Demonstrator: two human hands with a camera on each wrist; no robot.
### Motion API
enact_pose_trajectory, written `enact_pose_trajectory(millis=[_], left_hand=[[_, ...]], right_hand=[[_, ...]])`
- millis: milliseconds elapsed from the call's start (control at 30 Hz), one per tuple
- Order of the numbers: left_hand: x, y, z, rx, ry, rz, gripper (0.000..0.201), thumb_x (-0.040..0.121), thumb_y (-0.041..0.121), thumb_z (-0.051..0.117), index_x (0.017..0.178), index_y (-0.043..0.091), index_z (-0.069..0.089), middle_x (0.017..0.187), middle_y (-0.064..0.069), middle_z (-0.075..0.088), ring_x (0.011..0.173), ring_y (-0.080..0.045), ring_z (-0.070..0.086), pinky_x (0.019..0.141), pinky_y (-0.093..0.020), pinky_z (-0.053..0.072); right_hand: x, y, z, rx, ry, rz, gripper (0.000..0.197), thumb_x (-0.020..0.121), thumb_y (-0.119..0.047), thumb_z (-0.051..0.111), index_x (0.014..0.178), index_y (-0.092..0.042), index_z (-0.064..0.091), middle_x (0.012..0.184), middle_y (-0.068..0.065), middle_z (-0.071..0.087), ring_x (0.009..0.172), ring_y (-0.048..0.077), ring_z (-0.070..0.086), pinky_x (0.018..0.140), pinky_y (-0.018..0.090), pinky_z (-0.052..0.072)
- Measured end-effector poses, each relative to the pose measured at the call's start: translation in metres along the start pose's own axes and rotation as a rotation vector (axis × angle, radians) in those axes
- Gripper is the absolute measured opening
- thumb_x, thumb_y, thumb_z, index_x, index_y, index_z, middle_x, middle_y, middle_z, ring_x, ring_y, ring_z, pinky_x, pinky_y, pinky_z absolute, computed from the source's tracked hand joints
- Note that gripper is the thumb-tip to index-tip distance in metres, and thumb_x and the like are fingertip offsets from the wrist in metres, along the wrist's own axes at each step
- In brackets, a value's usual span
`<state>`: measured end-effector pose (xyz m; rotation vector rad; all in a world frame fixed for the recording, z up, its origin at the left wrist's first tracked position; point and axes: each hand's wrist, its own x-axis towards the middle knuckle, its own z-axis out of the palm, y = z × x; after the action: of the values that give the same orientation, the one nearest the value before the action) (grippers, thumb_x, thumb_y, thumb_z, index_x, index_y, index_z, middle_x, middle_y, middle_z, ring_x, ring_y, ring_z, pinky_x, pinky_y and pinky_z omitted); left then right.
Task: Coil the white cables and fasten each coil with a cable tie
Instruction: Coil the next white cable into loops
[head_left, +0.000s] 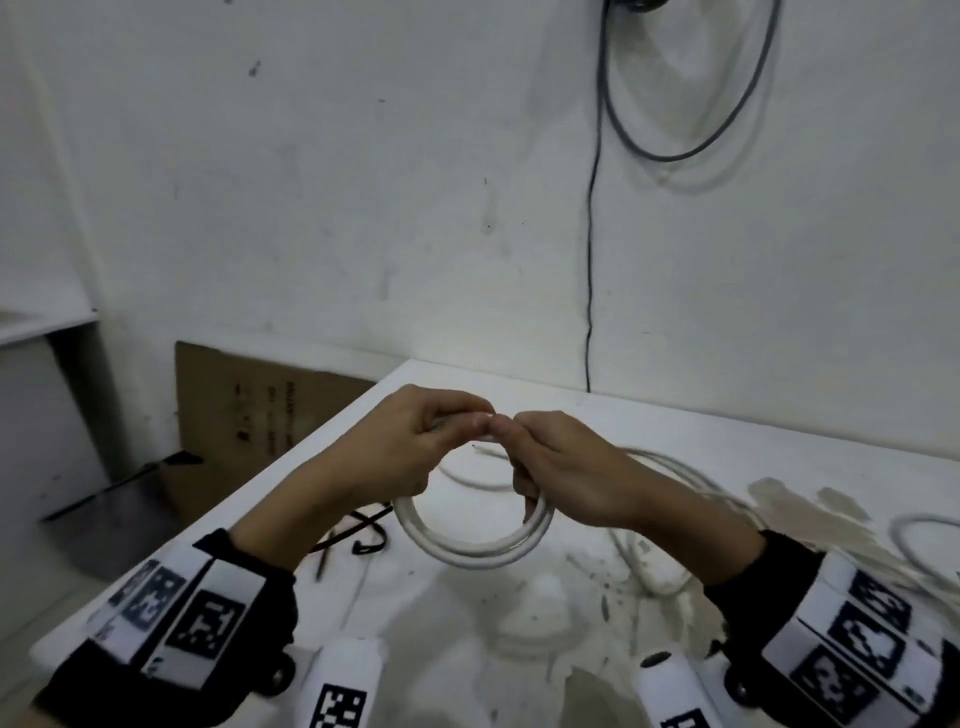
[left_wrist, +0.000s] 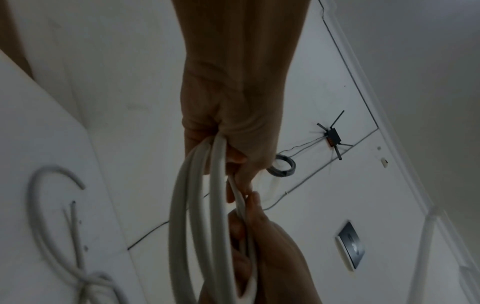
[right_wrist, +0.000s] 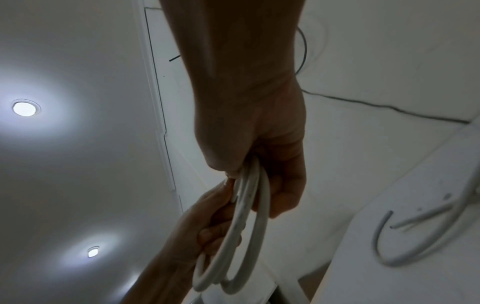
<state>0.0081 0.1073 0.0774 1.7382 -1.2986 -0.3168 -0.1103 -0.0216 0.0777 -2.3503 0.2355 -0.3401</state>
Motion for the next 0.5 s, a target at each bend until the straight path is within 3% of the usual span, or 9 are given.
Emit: enact_pose_trajectory(millis=[33, 67, 133, 167, 200, 267, 333, 433, 500], left_hand=[[-0.009, -0.005, -0.005, 0.056, -0.017, -0.024, 0.021, 0.095, 0.033, 0.047, 0.100, 0.022, 0.064, 0.055, 0.010, 0.047, 0.049, -0.018, 0.042, 0.044, -0.027, 0.038], [-0.017, -0.011, -0.009, 0.128, -0.031, -0.036, 0.023, 0.095, 0.037, 0.045, 0.108, 0.027, 0.060, 0.072, 0.009, 0.057, 0.064, -0.019, 0.054, 0.056, -0.032, 0.046], [-0.032, -0.030, -0.012, 0.244, -0.035, -0.014, 0.035, 0.095, 0.038, 0.041, 0.130, 0.042, 0.040, 0.106, 0.006, 0.057, 0.097, -0.009, 0.056, 0.084, -0.023, 0.045], [-0.039, -0.037, -0.012, 0.261, -0.015, 0.024, 0.041, 0.095, 0.034, 0.042, 0.134, 0.046, 0.032, 0.109, 0.006, 0.055, 0.100, -0.001, 0.053, 0.087, -0.015, 0.041], [-0.046, -0.044, -0.012, 0.262, 0.013, 0.059, 0.043, 0.095, 0.031, 0.044, 0.134, 0.046, 0.032, 0.106, 0.007, 0.056, 0.098, 0.002, 0.053, 0.086, -0.011, 0.040], [-0.060, -0.056, -0.012, 0.210, 0.062, 0.077, 0.037, 0.094, 0.024, 0.050, 0.128, 0.039, 0.047, 0.097, 0.002, 0.062, 0.089, -0.002, 0.057, 0.077, -0.012, 0.044], [-0.073, -0.062, -0.014, 0.129, 0.057, 0.026, 0.028, 0.093, 0.017, 0.053, 0.118, 0.027, 0.061, 0.091, 0.003, 0.068, 0.084, -0.003, 0.061, 0.072, -0.013, 0.047], [-0.087, -0.065, -0.019, 0.035, 0.017, -0.082, 0.025, 0.094, 0.011, 0.050, 0.114, 0.018, 0.064, 0.065, 0.027, 0.065, 0.062, 0.010, 0.059, 0.058, -0.005, 0.043], [-0.093, -0.070, -0.024, -0.031, 0.026, -0.164, 0.026, 0.094, 0.011, 0.049, 0.116, 0.015, 0.063, 0.053, 0.026, 0.059, 0.043, 0.009, 0.052, 0.045, -0.004, 0.038]], right_hand=[[0.001, -0.004, 0.008, 0.001, -0.031, -0.010, 0.044, 0.099, -0.042, 0.032, 0.072, -0.009, 0.044, 0.062, 0.008, 0.047, 0.058, 0.019, 0.048, 0.061, 0.034, 0.043], [0.003, -0.006, 0.016, 0.006, -0.048, -0.013, 0.043, 0.099, -0.040, 0.031, 0.073, -0.008, 0.045, 0.063, 0.010, 0.048, 0.059, 0.021, 0.049, 0.062, 0.035, 0.043], [0.007, -0.010, 0.033, 0.019, -0.065, -0.015, 0.043, 0.100, -0.038, 0.030, 0.073, -0.008, 0.046, 0.063, 0.010, 0.050, 0.059, 0.022, 0.050, 0.062, 0.035, 0.044], [0.009, -0.010, 0.042, 0.012, -0.077, -0.018, 0.044, 0.100, -0.038, 0.029, 0.073, -0.007, 0.046, 0.062, 0.009, 0.051, 0.058, 0.021, 0.051, 0.061, 0.034, 0.044], [0.010, -0.011, 0.050, 0.003, -0.094, -0.019, 0.047, 0.100, -0.039, 0.029, 0.074, -0.005, 0.048, 0.061, 0.007, 0.052, 0.057, 0.017, 0.052, 0.061, 0.032, 0.045], [0.011, -0.009, 0.066, 0.009, -0.145, -0.001, 0.052, 0.099, -0.041, 0.029, 0.077, 0.001, 0.051, 0.060, 0.001, 0.053, 0.051, 0.007, 0.051, 0.058, 0.026, 0.044], [0.010, -0.007, 0.080, 0.045, -0.216, 0.030, 0.050, 0.099, -0.040, 0.030, 0.073, -0.003, 0.050, 0.062, 0.002, 0.053, 0.047, 0.000, 0.050, 0.053, 0.015, 0.040], [0.010, -0.007, 0.092, 0.155, -0.389, 0.087, 0.046, 0.099, -0.042, 0.031, 0.071, -0.011, 0.050, 0.069, 0.008, 0.060, 0.060, 0.013, 0.061, 0.057, 0.018, 0.046], [0.021, -0.008, 0.088, 0.229, -0.524, 0.159, 0.051, 0.099, -0.045, 0.029, 0.081, -0.009, 0.059, 0.079, 0.012, 0.066, 0.071, 0.017, 0.065, 0.065, 0.023, 0.052]])
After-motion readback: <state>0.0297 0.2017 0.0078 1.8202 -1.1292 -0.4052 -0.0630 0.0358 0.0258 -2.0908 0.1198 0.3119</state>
